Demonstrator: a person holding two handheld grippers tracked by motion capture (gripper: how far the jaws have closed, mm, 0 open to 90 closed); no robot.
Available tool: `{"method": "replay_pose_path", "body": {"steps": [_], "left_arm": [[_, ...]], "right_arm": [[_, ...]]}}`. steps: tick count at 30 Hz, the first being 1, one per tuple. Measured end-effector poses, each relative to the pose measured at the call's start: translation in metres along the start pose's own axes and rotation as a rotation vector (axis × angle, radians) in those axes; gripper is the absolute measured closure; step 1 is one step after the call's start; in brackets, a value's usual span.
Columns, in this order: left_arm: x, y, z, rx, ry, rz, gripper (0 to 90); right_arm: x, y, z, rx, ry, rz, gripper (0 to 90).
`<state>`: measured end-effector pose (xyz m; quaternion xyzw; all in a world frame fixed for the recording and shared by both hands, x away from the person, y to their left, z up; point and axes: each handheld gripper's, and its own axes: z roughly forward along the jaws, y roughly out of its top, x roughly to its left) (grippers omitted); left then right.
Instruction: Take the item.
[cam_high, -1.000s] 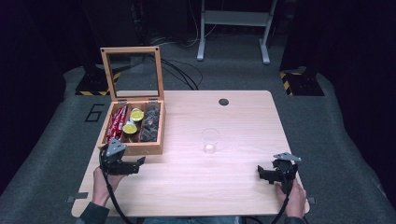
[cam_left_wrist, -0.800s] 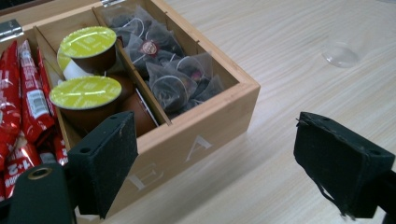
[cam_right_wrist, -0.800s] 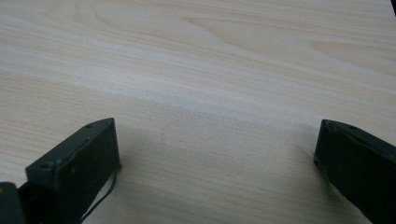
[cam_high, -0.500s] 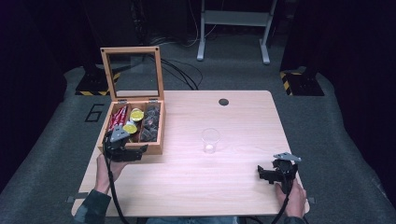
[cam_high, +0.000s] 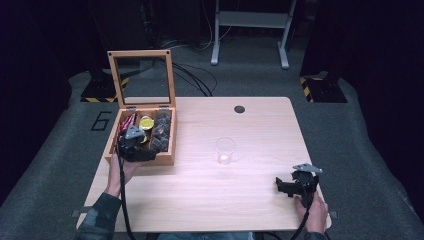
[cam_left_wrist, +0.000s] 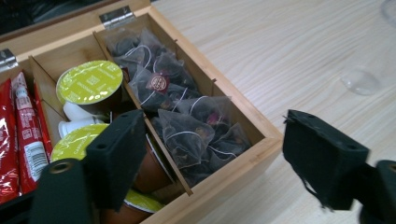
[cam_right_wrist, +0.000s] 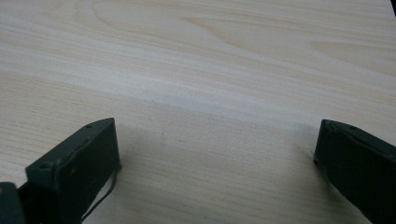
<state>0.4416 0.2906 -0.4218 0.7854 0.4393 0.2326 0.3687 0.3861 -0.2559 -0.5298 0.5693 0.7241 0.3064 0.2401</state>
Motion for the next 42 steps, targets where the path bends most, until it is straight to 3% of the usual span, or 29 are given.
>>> {"method": "replay_pose_path", "body": {"steps": [5,9,17,23,42], "left_arm": [[0.002,0.005,0.013,0.040,0.013,0.011,33.5],[-0.001,0.007,0.024,0.097,0.020,0.058,41.7],[0.001,0.007,0.037,0.120,0.040,0.058,49.6],[0.001,0.007,0.043,0.155,0.027,0.063,53.4],[0.001,0.004,0.053,0.209,0.076,0.041,68.0]], "right_arm": [[0.000,0.000,0.000,0.000,0.000,0.000,0.0],[0.000,0.000,0.000,0.000,0.000,0.000,0.0],[0.000,0.000,0.000,-0.001,0.000,0.000,0.0],[0.000,0.000,0.000,-0.001,0.000,0.000,0.0],[0.001,0.000,0.000,0.000,-0.002,0.007,0.0]]}}
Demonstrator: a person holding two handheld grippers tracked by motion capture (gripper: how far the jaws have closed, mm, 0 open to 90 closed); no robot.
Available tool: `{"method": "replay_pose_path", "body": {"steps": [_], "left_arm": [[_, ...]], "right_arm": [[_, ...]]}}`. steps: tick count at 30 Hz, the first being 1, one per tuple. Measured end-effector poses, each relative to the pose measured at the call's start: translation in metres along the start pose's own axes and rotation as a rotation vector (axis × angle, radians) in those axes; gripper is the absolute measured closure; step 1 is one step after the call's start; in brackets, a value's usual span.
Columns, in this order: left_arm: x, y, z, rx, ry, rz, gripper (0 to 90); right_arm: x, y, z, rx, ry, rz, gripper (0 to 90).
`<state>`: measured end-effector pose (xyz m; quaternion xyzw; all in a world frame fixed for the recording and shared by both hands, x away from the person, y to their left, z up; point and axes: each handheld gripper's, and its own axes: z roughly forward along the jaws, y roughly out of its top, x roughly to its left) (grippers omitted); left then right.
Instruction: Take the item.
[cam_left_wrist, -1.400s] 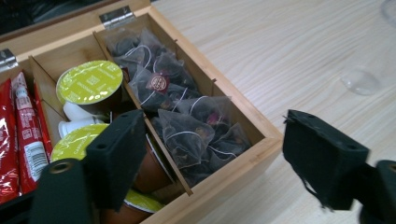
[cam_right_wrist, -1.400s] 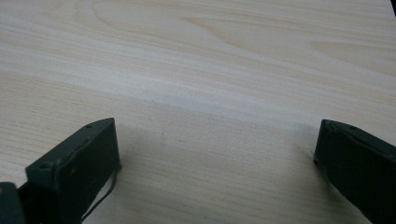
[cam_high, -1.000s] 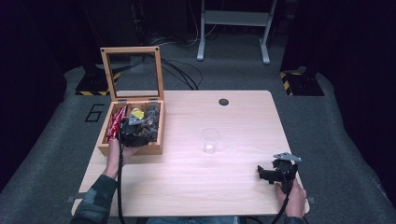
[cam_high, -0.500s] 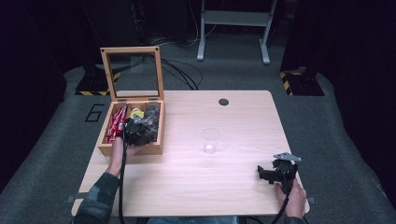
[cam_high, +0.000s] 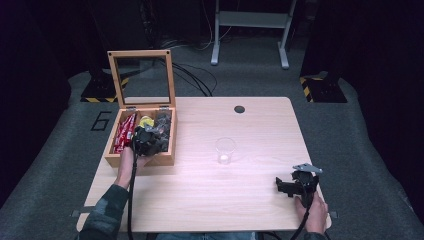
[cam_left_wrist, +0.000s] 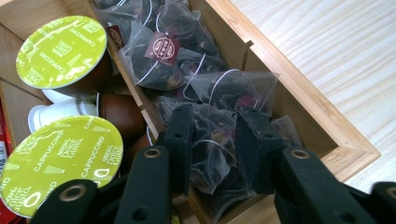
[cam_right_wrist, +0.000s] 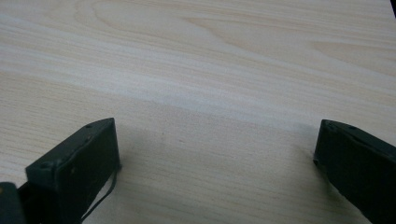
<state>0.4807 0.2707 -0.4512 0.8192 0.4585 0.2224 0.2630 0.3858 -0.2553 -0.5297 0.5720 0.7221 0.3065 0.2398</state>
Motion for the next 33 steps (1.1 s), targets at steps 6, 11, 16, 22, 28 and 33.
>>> {"method": "replay_pose_path", "body": {"steps": [6,11,16,22,28,33], "left_arm": [[-0.003,0.000,0.001,0.012,-0.003,0.011,76.8],[-0.001,0.000,0.001,0.004,-0.005,0.006,80.0],[0.000,-0.001,-0.005,-0.032,-0.012,0.004,81.3],[0.002,-0.002,-0.011,-0.065,-0.015,-0.004,81.7],[0.004,-0.002,-0.017,-0.080,-0.020,0.000,81.8],[0.005,-0.003,-0.024,-0.107,-0.016,-0.003,81.8]], "right_arm": [[0.000,0.000,0.000,0.000,0.000,0.000,0.0],[0.000,0.000,0.000,0.000,-0.001,0.000,0.0],[0.000,0.000,0.000,0.000,-0.001,0.000,0.0],[0.000,0.000,0.000,0.000,-0.001,0.000,0.0],[0.000,0.000,0.000,0.000,0.000,0.001,0.0],[0.000,0.000,0.000,0.000,0.000,0.000,0.0]]}}
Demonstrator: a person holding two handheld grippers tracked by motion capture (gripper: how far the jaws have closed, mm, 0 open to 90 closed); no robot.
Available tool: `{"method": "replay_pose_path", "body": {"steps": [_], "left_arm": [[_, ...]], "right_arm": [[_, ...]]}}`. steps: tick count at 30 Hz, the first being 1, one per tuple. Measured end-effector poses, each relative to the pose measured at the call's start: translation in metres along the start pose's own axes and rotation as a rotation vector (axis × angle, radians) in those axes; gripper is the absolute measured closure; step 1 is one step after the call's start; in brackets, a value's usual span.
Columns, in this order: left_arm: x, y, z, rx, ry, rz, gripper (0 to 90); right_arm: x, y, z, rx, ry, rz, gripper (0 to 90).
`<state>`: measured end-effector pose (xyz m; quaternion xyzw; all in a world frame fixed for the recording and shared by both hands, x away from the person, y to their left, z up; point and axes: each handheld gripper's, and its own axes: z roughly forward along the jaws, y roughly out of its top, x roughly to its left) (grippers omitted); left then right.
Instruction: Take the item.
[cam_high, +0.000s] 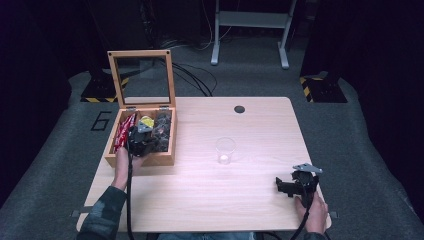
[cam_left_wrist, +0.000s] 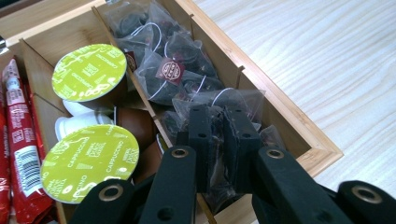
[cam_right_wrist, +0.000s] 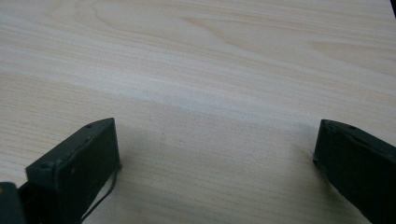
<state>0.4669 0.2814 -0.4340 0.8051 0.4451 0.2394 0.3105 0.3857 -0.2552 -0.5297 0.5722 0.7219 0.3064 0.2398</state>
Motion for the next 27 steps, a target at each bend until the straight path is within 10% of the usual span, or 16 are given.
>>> {"method": "replay_pose_path", "body": {"steps": [27], "left_arm": [[-0.011,0.029,-0.040,-0.130,-0.040,0.010,81.9]], "right_arm": [[0.000,0.000,0.000,0.001,0.000,0.000,0.0]]}}
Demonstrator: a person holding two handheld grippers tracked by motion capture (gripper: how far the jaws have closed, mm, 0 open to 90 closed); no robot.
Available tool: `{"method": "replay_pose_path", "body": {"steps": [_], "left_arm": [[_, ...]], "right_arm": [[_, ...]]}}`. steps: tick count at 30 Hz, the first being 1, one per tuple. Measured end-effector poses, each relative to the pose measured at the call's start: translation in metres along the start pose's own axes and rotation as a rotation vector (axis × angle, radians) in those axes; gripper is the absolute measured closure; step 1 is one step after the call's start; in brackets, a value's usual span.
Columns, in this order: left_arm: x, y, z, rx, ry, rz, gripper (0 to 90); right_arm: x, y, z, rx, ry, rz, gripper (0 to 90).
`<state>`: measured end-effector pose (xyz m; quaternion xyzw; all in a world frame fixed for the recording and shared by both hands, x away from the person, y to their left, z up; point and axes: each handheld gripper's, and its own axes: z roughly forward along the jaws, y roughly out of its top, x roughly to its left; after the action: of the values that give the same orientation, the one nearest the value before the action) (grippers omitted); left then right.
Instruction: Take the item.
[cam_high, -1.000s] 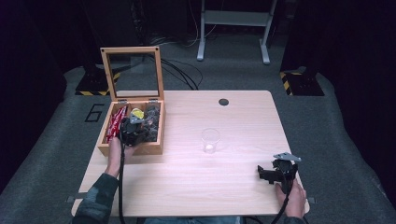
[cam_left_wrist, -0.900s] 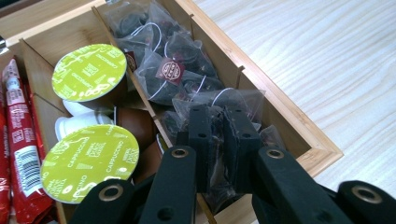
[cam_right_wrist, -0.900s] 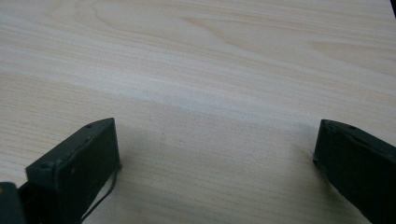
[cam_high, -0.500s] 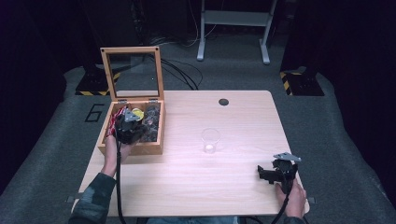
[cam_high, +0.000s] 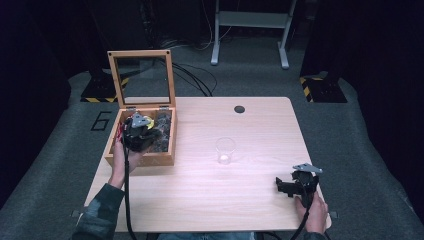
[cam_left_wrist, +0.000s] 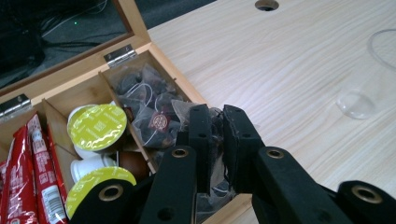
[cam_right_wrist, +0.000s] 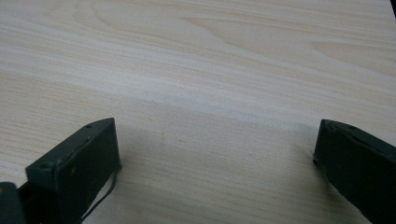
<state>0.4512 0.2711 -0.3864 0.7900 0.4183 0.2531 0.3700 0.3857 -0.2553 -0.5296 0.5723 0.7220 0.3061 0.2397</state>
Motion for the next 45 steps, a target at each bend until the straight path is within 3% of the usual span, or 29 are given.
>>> {"method": "replay_pose_path", "body": {"steps": [18,25,45], "left_arm": [[-0.018,0.025,-0.008,-0.049,-0.040,0.049,81.9],[-0.031,0.039,-0.005,-0.066,-0.063,0.080,81.9],[-0.055,0.061,0.008,-0.096,-0.123,0.103,81.9]], "right_arm": [[0.000,0.000,0.000,0.000,0.001,-0.001,0.0],[0.000,0.000,0.000,-0.001,0.001,0.000,0.0],[0.000,0.000,0.000,-0.001,0.001,0.000,0.0]]}}
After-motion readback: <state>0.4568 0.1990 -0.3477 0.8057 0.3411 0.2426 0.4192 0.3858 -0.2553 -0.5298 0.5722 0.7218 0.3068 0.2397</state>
